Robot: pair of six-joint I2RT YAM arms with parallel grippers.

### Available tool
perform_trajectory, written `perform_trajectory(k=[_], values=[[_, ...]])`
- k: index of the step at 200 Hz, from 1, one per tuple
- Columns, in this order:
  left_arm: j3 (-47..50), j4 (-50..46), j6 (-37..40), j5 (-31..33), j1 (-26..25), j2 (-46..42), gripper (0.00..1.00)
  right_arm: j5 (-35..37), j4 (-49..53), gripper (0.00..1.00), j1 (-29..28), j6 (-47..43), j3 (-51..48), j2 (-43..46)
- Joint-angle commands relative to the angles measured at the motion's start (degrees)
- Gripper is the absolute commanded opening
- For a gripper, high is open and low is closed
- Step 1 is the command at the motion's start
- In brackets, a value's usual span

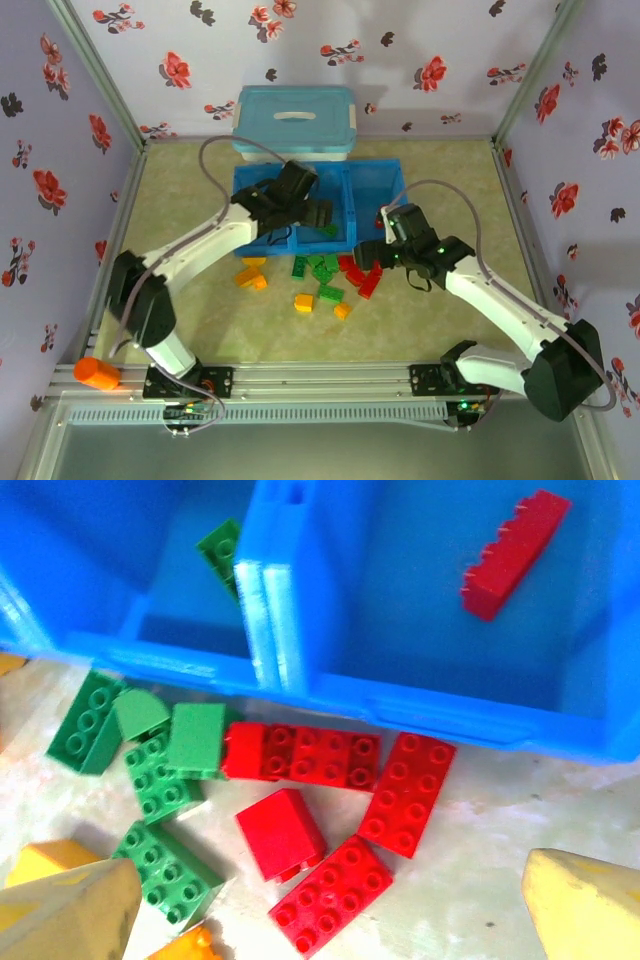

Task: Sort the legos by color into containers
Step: Place the lego in the container, then pick up the lego from the bottom-center of the table.

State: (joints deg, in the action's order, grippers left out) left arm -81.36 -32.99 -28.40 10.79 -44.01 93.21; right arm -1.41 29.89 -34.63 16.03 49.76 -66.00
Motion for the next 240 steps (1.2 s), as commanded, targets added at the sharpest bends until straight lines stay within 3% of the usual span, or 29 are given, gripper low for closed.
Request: perform_trajectory(k=[1,91,147,240], values=[[6.74,0.60,-1.56,2.29,0.47,-6.08,0.86,-3.51,2.09,0.98,-2.09,-3.60,1.09,-0.10],[35.04,3.45,-11.34,2.88,6.10,-28.27,0.80,-9.37,6.38,0.93,-12.79,-9.86,6.70,-14.22],[39.03,3.28,-12.68,1.91,7.18,-31.69,0.78,-8.47,6.73,0.89,-15.47,-11.66,11.27,-23.36],[42.12,4.68,-13.62,1.49,7.09,-33.17,0.77,-0.59,9.99,0.79,-19.13,-12.43,15.93,-34.37]])
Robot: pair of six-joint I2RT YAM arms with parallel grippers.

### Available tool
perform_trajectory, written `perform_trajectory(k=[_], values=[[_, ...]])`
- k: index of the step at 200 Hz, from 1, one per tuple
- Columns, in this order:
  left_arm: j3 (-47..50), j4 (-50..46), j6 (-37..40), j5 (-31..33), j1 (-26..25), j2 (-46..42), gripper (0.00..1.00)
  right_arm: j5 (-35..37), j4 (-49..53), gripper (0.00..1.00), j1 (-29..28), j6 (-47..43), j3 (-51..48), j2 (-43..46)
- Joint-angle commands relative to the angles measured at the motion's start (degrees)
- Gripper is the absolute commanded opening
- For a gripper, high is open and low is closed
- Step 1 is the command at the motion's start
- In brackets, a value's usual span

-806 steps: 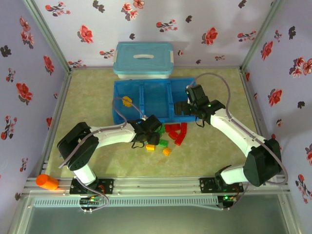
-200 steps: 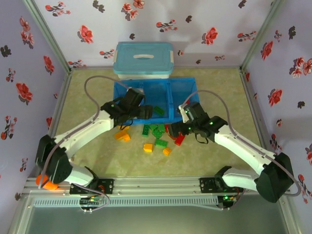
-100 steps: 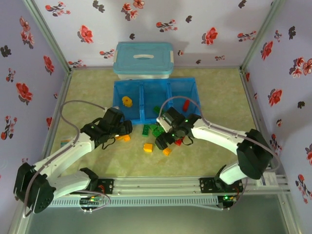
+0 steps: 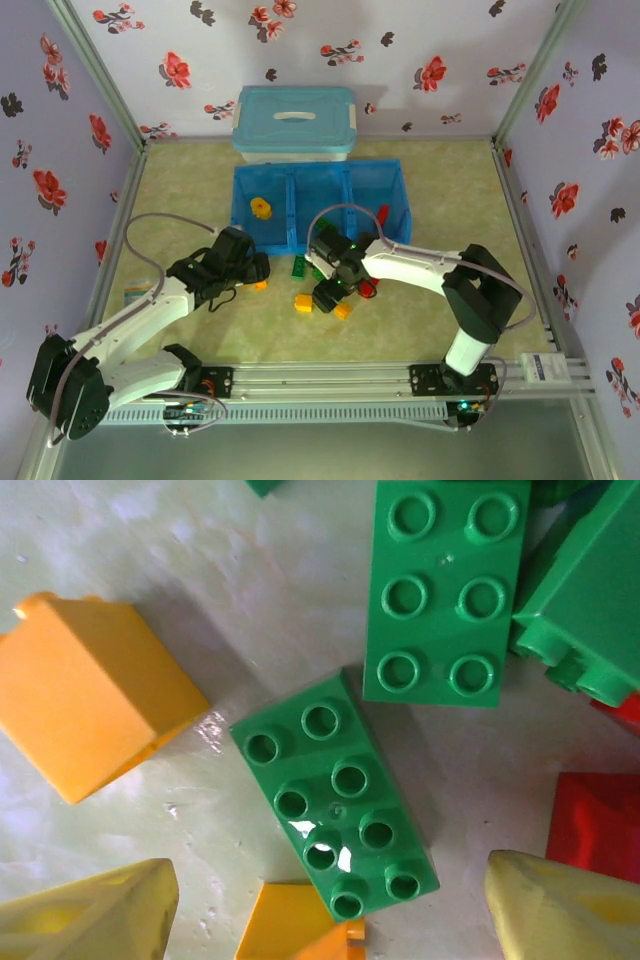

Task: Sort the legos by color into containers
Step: Pick up the lego from the bottom-center of the table.

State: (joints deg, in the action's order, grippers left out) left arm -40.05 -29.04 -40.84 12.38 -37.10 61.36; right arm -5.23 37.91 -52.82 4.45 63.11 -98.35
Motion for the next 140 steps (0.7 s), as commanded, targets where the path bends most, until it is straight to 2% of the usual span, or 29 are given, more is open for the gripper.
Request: perform_trajectory(k=[1,35,62,69,140], values=[[0.83,0.73,-1.18,-0.09,0.19,-1.33,0.77,3.36,1.98,0.79,-1.00,-0.84,2.65,-2.11],[0.97,0.74,-1.16,0.01,0.19,-1.87,0.76,6.51,2.45,0.73,-2.39,-0.84,4.54,-5.32],[0.96,0.74,-1.13,0.01,0.14,-2.12,0.75,8.47,3.01,0.63,-3.18,-1.00,5.65,-6.74],[0.94,0.65,-1.17,0.01,0.19,-2.20,0.75,8.41,3.36,0.57,-3.34,-1.26,5.96,-6.98],[-0.50,0.20,-0.44,-0.08,0.18,-2.26,0.74,9.37,5.14,0.34,-5.18,-1.11,7.37,-6.98]])
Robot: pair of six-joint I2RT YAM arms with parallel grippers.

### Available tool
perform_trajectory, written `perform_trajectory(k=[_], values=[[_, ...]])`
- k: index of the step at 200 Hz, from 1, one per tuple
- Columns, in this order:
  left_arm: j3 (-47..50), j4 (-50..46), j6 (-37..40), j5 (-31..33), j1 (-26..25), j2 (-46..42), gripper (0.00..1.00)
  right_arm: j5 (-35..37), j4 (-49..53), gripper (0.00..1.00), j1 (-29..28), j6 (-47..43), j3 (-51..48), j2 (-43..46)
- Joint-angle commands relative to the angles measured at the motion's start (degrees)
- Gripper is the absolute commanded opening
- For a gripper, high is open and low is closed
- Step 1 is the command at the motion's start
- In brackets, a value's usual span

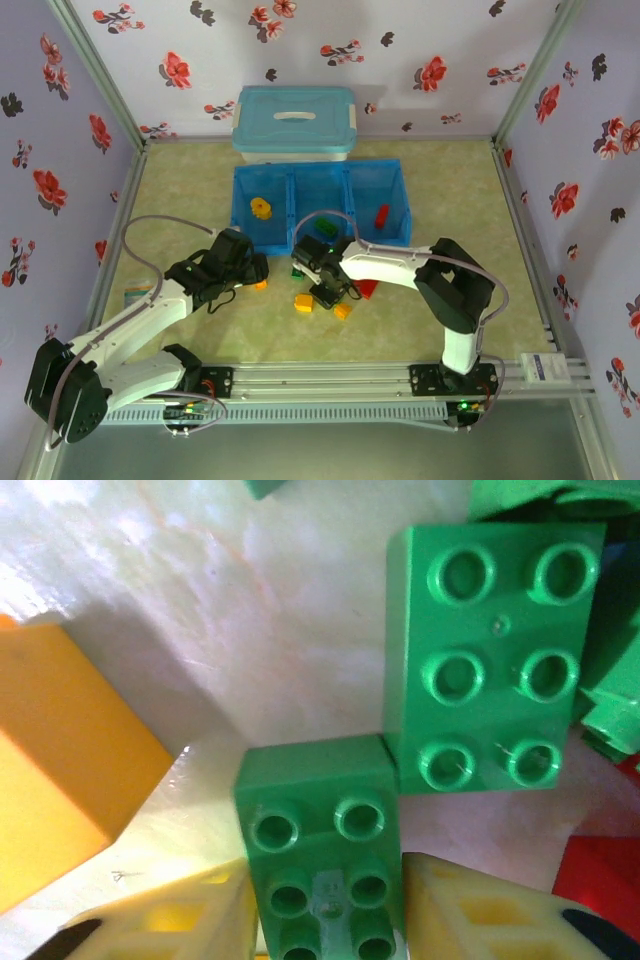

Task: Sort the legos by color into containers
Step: Pick up the lego from the bottom-center of the table, then place the lego in the container.

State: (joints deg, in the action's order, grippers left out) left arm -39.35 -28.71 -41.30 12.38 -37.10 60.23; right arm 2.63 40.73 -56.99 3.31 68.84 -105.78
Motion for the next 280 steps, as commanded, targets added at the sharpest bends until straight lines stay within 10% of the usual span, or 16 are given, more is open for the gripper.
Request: perform_trajectory(k=[1,101,228,280], values=[[-1.18,-0.12,0.01,-0.08,0.18,-1.10,0.74,1.50,2.42,0.34,-1.01,0.03,1.65,0.56],[-0.45,5.54,2.46,-0.82,-4.24,-1.49,0.73,4.06,4.54,0.29,3.68,-0.96,10.79,13.19],[0.12,2.96,-0.84,4.66,-9.31,0.34,0.73,4.48,1.93,0.30,15.81,3.31,29.64,-3.85],[0.13,2.28,-2.08,4.16,-7.95,-0.14,0.74,6.72,3.76,0.79,16.39,4.49,34.85,-5.77]])
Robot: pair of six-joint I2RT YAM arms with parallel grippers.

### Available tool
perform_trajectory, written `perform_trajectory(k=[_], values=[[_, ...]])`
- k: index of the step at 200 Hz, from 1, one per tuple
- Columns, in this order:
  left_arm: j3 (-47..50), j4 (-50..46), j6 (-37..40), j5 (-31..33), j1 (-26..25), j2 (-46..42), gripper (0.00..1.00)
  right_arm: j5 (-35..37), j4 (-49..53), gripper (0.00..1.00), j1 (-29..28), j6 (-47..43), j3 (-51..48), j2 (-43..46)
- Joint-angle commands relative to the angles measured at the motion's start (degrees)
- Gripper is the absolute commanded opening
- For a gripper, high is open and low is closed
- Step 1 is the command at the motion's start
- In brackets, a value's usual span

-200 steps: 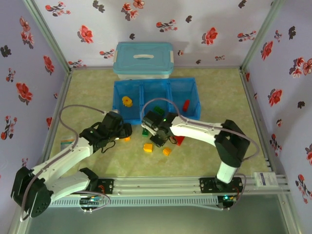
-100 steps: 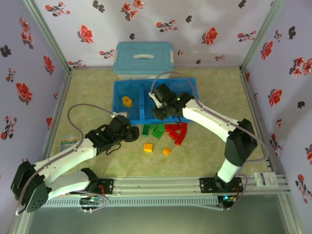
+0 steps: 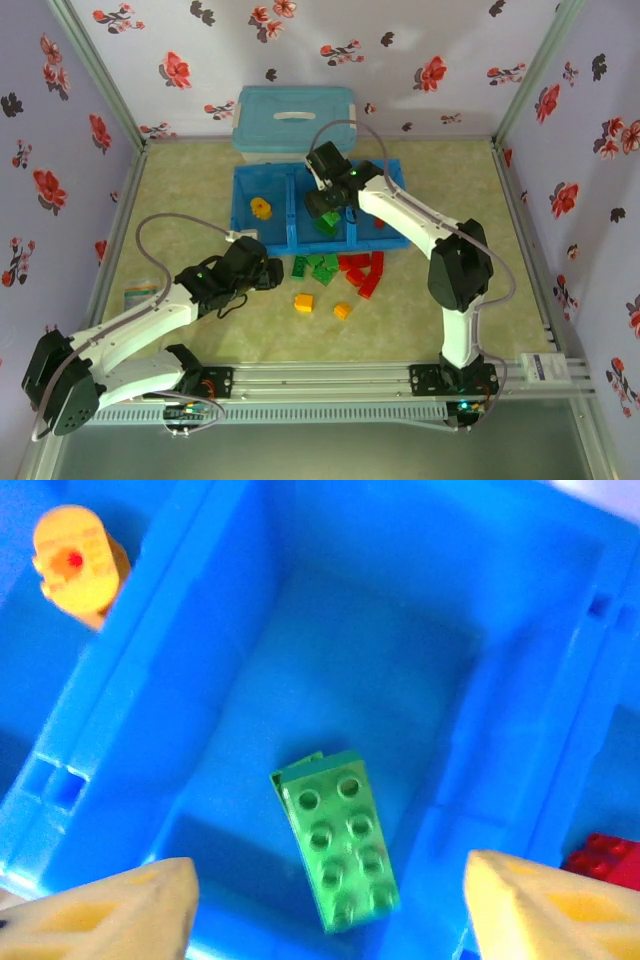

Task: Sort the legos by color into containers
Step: Place the lego in the container, then pick up the lego from the center of the table.

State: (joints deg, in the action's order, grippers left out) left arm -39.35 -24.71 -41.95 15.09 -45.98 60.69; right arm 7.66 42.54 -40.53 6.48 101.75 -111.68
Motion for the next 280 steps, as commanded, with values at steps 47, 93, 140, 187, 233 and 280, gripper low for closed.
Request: perform_trajectory(k=[47,93,140,187,233,280], values=[[0.59,-2.88,-1.12,1.17,3.24,-0.15,0.76,-0.48,-3.70,0.83,-0.51,3.00,-7.15,9.19],[2.71,-0.72,-1.37,-1.90,7.77,2.59,0.79,-2.83,-8.97,0.85,-0.77,5.23,-17.60,18.51],[4.54,3.08,-1.77,-4.94,11.87,5.63,0.77,-3.40,-10.83,0.85,-0.79,7.52,-24.30,22.32],[1.95,0.95,-3.26,-4.05,8.92,8.83,0.74,-4.27,-13.24,0.84,-0.75,9.33,-28.73,23.54],[1.34,3.41,-6.05,-3.84,6.55,13.41,0.71,-4.94,-13.76,0.83,-0.77,9.81,-29.84,24.03],[-0.18,4.14,-6.21,-3.81,5.72,16.38,0.67,-4.06,-14.18,0.82,-0.77,9.33,-31.72,25.28]])
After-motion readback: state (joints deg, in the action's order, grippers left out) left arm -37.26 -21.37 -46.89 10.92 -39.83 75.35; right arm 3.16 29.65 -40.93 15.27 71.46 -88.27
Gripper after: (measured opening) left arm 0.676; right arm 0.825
